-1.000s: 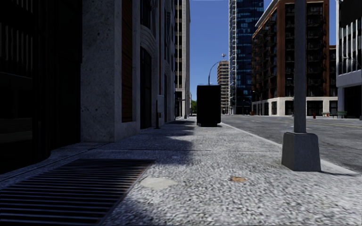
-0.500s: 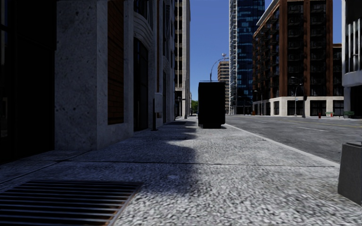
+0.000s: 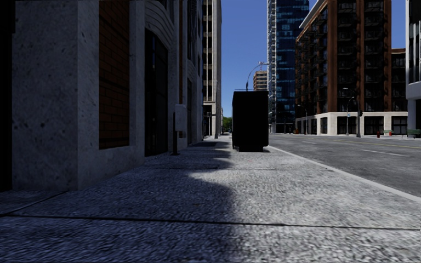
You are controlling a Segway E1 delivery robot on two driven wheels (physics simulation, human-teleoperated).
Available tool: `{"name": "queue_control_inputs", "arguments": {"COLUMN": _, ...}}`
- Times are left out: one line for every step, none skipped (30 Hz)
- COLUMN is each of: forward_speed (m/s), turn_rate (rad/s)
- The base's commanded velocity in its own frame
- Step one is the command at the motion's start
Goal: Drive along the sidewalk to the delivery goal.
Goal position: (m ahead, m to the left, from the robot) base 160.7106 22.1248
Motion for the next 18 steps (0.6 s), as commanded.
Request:
{"name": "queue_control_inputs", "arguments": {"forward_speed": 2.00, "turn_rate": 0.00}}
{"name": "queue_control_inputs", "arguments": {"forward_speed": 2.00, "turn_rate": 0.00}}
{"name": "queue_control_inputs", "arguments": {"forward_speed": 2.00, "turn_rate": 0.00}}
{"name": "queue_control_inputs", "arguments": {"forward_speed": 2.00, "turn_rate": 0.00}}
{"name": "queue_control_inputs", "arguments": {"forward_speed": 2.00, "turn_rate": 0.00}}
{"name": "queue_control_inputs", "arguments": {"forward_speed": 2.00, "turn_rate": 0.00}}
{"name": "queue_control_inputs", "arguments": {"forward_speed": 2.00, "turn_rate": 0.00}}
{"name": "queue_control_inputs", "arguments": {"forward_speed": 2.00, "turn_rate": 0.00}}
{"name": "queue_control_inputs", "arguments": {"forward_speed": 2.00, "turn_rate": 0.00}}
{"name": "queue_control_inputs", "arguments": {"forward_speed": 2.00, "turn_rate": 0.00}}
{"name": "queue_control_inputs", "arguments": {"forward_speed": 2.00, "turn_rate": 0.00}}
{"name": "queue_control_inputs", "arguments": {"forward_speed": 2.00, "turn_rate": 0.00}}
{"name": "queue_control_inputs", "arguments": {"forward_speed": 2.00, "turn_rate": 0.00}}
{"name": "queue_control_inputs", "arguments": {"forward_speed": 2.00, "turn_rate": 0.00}}
{"name": "queue_control_inputs", "arguments": {"forward_speed": 2.00, "turn_rate": 0.00}}
{"name": "queue_control_inputs", "arguments": {"forward_speed": 2.00, "turn_rate": 0.00}}
{"name": "queue_control_inputs", "arguments": {"forward_speed": 2.00, "turn_rate": 0.00}}
{"name": "queue_control_inputs", "arguments": {"forward_speed": 2.00, "turn_rate": 0.00}}
